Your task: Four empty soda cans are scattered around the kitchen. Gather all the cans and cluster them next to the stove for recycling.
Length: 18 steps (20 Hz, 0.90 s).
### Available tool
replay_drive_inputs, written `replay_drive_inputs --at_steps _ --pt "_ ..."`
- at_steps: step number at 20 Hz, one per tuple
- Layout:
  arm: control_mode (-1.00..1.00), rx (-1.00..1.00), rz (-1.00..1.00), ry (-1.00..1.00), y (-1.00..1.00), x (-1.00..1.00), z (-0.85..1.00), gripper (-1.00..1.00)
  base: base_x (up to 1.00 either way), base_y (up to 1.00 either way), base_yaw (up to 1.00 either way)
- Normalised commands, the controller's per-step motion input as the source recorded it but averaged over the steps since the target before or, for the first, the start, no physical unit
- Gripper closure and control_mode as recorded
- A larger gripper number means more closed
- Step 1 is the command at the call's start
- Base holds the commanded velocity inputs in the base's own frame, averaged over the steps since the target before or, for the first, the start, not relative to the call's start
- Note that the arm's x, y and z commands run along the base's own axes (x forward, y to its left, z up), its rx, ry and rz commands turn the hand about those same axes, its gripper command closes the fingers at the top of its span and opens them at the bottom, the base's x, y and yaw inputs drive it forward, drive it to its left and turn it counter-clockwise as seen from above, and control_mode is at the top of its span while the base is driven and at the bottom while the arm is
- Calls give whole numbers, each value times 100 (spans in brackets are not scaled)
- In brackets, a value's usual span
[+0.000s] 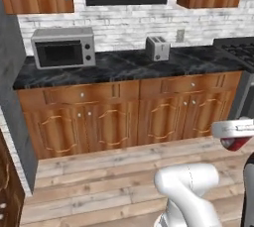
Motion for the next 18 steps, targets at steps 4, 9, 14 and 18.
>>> replay_drive_inputs --at_steps 4,9,14,18 --pt "100 0 0 0 0 0 0 100 51 -71 0" --pt "100 0 0 0 0 0 0 100 44 -87 0" --pt "100 0 0 0 0 0 0 100 43 -99 0" --pt "100 0 0 0 0 0 0 100 50 -100 0"
